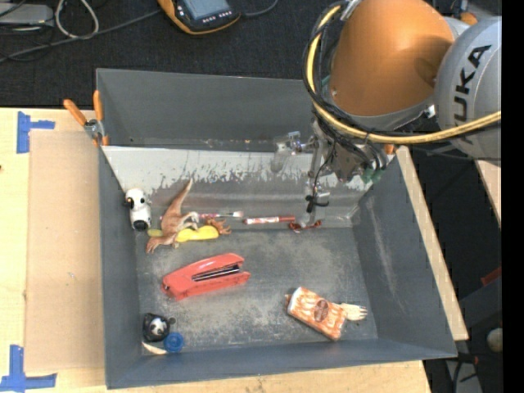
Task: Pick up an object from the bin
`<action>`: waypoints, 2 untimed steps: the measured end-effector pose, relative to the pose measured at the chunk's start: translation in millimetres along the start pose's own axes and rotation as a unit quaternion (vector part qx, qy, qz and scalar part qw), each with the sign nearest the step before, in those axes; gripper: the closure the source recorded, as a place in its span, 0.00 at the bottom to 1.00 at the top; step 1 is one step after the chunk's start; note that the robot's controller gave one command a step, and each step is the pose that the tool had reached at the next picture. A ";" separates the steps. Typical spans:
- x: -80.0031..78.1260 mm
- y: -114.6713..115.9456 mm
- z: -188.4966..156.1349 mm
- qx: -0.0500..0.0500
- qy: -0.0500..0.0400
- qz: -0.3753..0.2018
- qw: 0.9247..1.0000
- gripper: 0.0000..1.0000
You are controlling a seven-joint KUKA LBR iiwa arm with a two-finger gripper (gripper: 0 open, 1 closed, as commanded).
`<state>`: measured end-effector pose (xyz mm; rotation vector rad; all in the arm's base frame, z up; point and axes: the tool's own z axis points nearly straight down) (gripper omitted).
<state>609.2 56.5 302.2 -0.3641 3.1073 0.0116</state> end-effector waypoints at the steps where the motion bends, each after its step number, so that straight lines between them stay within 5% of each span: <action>1: 35.2 35.8 74.7 0.000 -0.001 0.017 1.000 0.00; 2: 52.8 67.2 87.3 0.001 -0.003 -0.022 1.000 0.00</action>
Offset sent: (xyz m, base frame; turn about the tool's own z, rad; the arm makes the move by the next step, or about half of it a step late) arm -0.0644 0.0526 -0.0863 -0.0395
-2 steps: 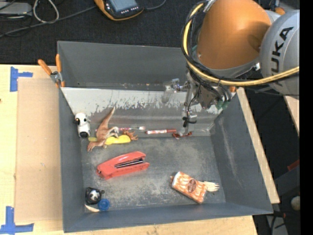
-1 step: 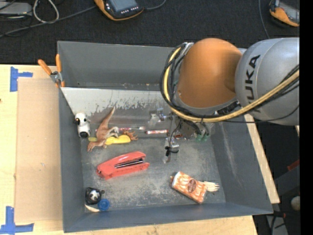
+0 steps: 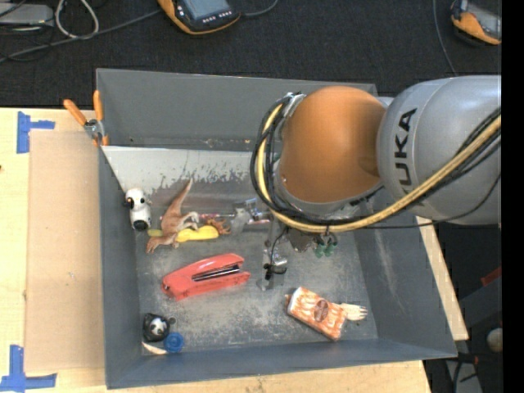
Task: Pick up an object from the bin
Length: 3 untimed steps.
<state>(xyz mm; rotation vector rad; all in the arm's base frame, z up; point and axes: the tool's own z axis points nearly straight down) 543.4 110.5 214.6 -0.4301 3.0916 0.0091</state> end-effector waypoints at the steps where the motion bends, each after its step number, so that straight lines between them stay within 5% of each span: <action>1: -6.2 -1.0 47.3 0.000 -0.003 0.022 1.000 0.00; 2: -13.0 33.5 67.2 0.000 0.000 0.018 1.000 0.00; 3: -8.6 46.5 114.7 0.000 -0.003 -0.044 0.999 0.00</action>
Offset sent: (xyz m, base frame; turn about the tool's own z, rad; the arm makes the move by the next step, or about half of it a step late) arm 0.0059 0.0446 -0.0600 0.0298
